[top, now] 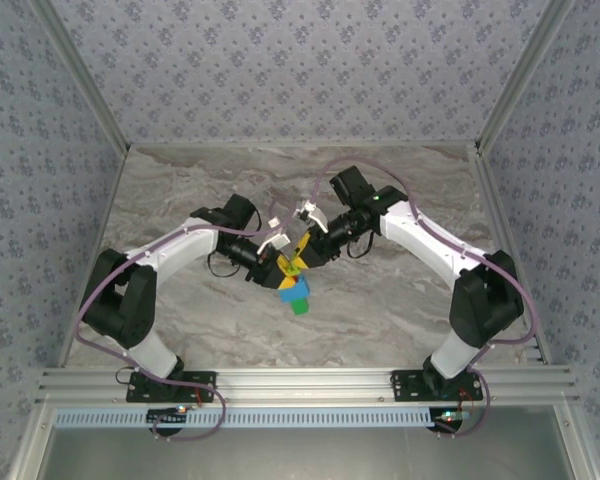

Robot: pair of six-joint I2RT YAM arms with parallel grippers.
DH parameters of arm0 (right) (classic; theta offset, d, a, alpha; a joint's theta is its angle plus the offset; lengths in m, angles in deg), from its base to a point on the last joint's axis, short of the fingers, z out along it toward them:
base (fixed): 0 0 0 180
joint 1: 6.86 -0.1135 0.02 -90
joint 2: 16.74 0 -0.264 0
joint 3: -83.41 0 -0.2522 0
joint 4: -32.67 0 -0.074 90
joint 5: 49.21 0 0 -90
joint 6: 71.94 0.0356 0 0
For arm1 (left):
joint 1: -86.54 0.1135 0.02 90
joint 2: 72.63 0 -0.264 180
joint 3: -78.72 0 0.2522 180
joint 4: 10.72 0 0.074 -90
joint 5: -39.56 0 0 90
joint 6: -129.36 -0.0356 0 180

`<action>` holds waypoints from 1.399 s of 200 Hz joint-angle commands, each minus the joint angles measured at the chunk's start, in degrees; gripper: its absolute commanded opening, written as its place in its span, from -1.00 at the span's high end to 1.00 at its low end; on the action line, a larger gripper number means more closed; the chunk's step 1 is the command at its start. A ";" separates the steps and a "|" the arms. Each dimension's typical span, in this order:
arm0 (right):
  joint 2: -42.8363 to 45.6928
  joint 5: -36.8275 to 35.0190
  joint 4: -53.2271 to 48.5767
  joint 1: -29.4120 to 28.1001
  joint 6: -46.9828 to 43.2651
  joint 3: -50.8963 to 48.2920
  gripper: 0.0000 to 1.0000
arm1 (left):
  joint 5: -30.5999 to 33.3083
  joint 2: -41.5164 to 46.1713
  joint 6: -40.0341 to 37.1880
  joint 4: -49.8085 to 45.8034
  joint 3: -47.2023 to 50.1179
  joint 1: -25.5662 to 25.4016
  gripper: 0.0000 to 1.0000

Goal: Assemble a carrot with lego

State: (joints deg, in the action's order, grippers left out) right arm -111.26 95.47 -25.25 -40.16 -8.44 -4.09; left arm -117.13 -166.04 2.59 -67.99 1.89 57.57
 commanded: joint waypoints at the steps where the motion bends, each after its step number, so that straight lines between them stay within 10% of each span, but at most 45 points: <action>1: -1.44 2.55 -6.05 -0.53 -3.33 1.84 0.63 | -1.71 1.10 -0.13 0.26 -0.92 0.38 0.76; 280: -4.45 -0.10 -8.23 -0.98 -5.03 -0.55 0.63 | 2.28 5.09 4.72 6.21 0.79 0.38 0.84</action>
State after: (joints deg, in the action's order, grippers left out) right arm -114.78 97.00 -28.44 -40.75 -13.05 -2.76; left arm -112.30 -164.44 6.35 -67.11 2.83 57.11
